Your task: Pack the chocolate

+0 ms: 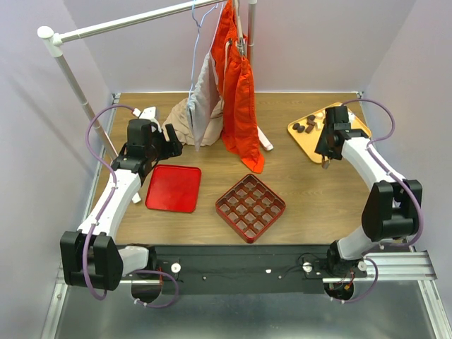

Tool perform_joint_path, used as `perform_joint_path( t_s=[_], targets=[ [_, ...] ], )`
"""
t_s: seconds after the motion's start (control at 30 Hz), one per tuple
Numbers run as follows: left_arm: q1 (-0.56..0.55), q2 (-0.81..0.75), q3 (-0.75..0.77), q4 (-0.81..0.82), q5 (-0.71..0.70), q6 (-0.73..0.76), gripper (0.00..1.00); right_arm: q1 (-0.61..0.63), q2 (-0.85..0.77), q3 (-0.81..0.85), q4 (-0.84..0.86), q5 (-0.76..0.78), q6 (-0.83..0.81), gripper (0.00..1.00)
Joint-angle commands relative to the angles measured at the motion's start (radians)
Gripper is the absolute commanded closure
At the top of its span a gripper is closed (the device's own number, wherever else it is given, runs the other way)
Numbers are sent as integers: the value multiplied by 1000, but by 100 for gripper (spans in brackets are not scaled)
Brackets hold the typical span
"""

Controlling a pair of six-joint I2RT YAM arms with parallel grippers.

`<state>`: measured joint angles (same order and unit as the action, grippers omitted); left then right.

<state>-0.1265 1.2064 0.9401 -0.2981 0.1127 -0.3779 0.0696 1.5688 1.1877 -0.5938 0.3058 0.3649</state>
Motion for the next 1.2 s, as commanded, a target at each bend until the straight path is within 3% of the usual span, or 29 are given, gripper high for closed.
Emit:
perform_joint_path(
  t_s=[0.0,0.5,0.73,0.8,0.87,0.97,1.17],
  targets=[
    [-2,8,22,-6,-10,11,15,-13,25,-16,28,16,-12,47],
    [-2,25,23,7,-2,-1,15,-27,27,-28,38,12,-27,46],
    [-2,18,22,-1,-8,0,15,-30,25,-20,40,39,-21,53],
    [-2,16,20,-1,-11,0,15,-31,16,-19,40,45,-21,63],
    [-4,15,19,-1,-7,-1,15,-31,-10,-19,40,58,-18,81],
    [-2,10,16,-3,-8,-1,15,-30,-50,-16,40,46,-23,95],
    [-2,1,14,-9,-11,-4,15,-31,-159,-34,20,-69,-8,99]
  ],
)
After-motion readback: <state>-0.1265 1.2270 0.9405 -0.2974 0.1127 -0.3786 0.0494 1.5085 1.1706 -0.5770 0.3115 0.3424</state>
